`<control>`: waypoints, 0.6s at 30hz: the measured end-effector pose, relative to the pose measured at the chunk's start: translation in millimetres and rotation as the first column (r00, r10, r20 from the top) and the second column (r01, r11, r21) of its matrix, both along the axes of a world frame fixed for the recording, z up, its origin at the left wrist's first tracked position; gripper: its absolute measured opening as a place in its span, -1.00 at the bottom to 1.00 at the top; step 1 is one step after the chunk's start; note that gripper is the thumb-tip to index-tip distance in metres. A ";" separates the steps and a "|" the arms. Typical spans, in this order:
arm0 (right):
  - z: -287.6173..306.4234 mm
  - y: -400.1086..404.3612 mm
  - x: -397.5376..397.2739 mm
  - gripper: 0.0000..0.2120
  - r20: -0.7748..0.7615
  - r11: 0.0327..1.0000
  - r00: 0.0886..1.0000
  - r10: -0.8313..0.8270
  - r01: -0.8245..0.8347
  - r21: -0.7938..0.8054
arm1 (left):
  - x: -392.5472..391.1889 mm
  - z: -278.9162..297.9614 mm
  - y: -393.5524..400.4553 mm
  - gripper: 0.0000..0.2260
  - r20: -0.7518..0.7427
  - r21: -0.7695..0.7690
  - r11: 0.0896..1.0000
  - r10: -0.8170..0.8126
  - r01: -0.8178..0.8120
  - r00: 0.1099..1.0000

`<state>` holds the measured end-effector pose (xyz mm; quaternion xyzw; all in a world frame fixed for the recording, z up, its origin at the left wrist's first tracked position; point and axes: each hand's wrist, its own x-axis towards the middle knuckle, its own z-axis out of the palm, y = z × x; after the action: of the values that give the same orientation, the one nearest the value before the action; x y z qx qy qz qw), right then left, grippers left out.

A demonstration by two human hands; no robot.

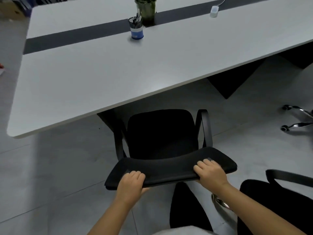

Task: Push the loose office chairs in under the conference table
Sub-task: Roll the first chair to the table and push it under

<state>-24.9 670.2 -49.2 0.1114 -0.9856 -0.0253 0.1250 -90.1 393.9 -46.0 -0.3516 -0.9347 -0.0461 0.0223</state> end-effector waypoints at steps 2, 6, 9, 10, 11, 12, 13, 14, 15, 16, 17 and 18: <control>4.8 13.3 -29.5 -0.63 0.031 1.000 0.999 0.027 -0.027 0.009 | -20.6 2.0 11.9 -0.56 0.049 0.003 1.000 0.029 -0.029 0.998; 4.5 35.4 -84.9 -0.62 0.079 0.998 0.995 0.066 -0.067 0.005 | -57.2 3.6 30.3 -0.55 0.083 0.011 0.997 0.081 -0.082 0.993; 2.6 47.3 -127.6 -0.63 0.103 0.995 0.990 0.096 -0.096 -0.001 | -88.7 4.1 41.0 -0.55 0.060 0.006 0.995 0.102 -0.102 0.993; 2.7 49.2 -140.8 -0.63 0.109 0.995 0.989 0.102 -0.102 -0.008 | -99.5 4.0 43.4 -0.55 0.056 -0.001 0.993 0.115 -0.115 0.992; 2.3 50.4 -153.8 -0.64 0.117 0.994 0.987 0.112 -0.112 -0.012 | -110.7 4.3 45.5 -0.55 0.053 -0.012 0.992 0.128 -0.127 0.990; 2.0 50.8 -166.1 -0.64 0.127 0.993 0.985 0.119 -0.118 -0.014 | -121.3 3.9 46.9 -0.54 0.047 -0.022 0.990 0.138 -0.137 0.989; 0.9 51.3 -177.9 -0.64 0.136 0.993 0.983 0.122 -0.120 -0.018 | -131.7 2.6 47.2 -0.53 0.041 -0.020 0.989 0.145 -0.144 0.989; 0.4 51.9 -189.7 -0.65 0.143 0.993 0.982 0.122 -0.120 -0.025 | -142.2 1.0 47.2 -0.51 0.041 -0.010 0.989 0.151 -0.151 0.988; -1.1 52.5 -201.5 -0.66 0.133 0.992 0.983 0.129 -0.126 -0.031 | -152.8 -0.7 47.3 -0.47 0.043 0.000 0.988 0.152 -0.152 0.987; -2.3 53.1 -212.8 -0.70 0.105 0.989 0.984 0.145 -0.142 -0.034 | -163.3 -2.9 47.8 -0.40 0.043 0.008 0.989 0.150 -0.150 0.988; -3.7 54.3 -224.1 -0.76 0.048 0.986 0.985 0.167 -0.165 -0.037 | -173.3 -4.6 48.4 -0.33 0.036 0.015 0.989 0.147 -0.148 0.988; -4.4 55.0 -235.9 -0.85 -0.009 0.982 0.983 0.184 -0.185 -0.042 | -183.7 -4.7 49.5 -0.29 0.021 0.015 0.989 0.145 -0.145 0.989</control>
<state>-260.8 725.2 -53.7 0.1995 -0.9710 0.0070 0.1318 -273.7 443.4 -50.7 -0.2821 -0.9576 -0.0557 0.0194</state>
